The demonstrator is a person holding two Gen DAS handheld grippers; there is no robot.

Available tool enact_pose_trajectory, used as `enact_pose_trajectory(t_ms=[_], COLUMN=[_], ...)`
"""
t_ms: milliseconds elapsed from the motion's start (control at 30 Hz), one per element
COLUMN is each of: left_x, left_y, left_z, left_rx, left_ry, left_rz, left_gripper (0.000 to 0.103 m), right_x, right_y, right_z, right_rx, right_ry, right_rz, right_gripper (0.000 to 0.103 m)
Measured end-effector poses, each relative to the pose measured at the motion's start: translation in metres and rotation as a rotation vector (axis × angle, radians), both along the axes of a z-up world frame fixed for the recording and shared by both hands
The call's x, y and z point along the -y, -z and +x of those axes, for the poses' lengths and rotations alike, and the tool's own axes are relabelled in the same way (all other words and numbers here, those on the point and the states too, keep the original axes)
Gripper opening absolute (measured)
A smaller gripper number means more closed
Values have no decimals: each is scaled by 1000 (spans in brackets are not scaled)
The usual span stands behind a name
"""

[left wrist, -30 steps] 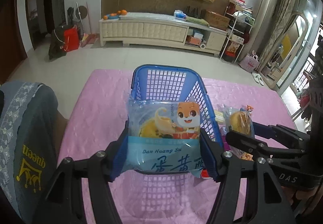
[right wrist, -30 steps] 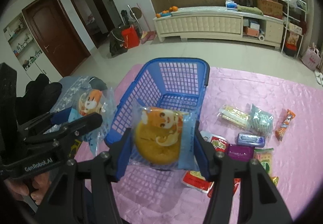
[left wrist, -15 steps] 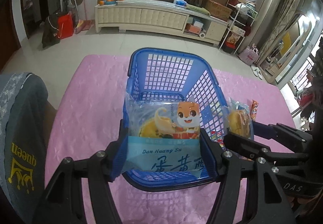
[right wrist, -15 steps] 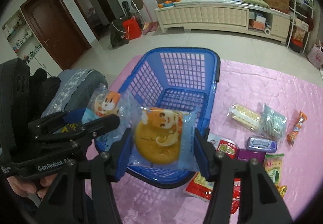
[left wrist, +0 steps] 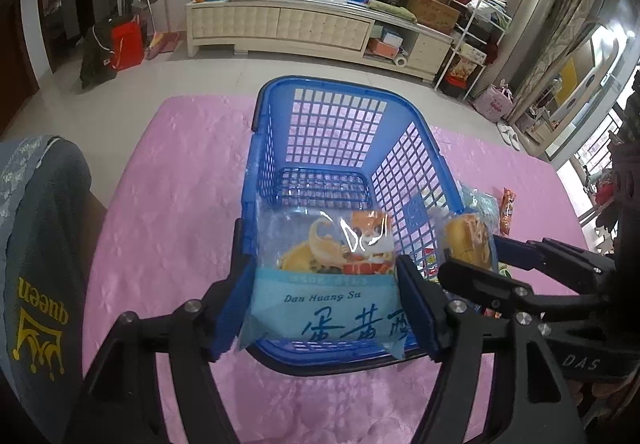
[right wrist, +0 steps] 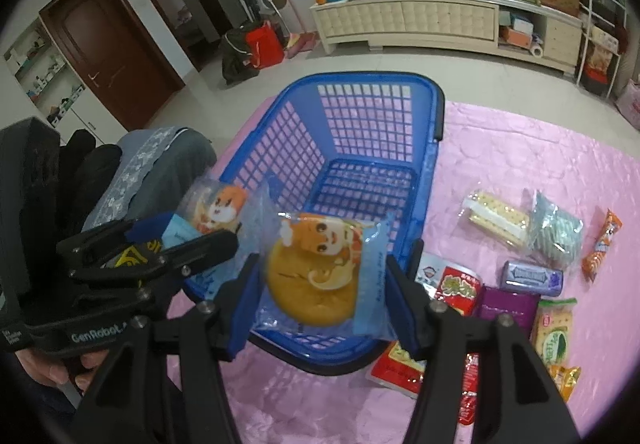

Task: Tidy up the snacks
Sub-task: 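Open both tools to drop the packs into the blue basket, then lift both tools away from the basket back over the snacks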

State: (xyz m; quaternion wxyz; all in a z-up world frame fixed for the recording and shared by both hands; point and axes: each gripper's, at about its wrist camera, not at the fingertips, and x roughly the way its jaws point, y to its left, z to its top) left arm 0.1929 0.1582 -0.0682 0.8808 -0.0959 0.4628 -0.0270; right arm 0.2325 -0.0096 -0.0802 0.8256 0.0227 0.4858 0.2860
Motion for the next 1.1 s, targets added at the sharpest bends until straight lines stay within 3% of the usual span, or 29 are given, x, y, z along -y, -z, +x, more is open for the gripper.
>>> enact_pose_trajectory(t_ms=[200, 667, 1100], left_x=[-2, 10, 64], left_y=[-2, -36, -93], left_z=[-5, -39, -91], left_rx=[7, 74, 253], left_ry=[2, -11, 45], left_rz=[-15, 41, 123], left_gripper=[75, 75, 79], right_x=[3, 22, 57], right_y=[-4, -35, -97], right_z=[0, -28, -84], right_rx=[-6, 73, 259], right_ry=[-7, 23, 54], right_rz=[-1, -29, -20], right_gripper=[86, 86, 86])
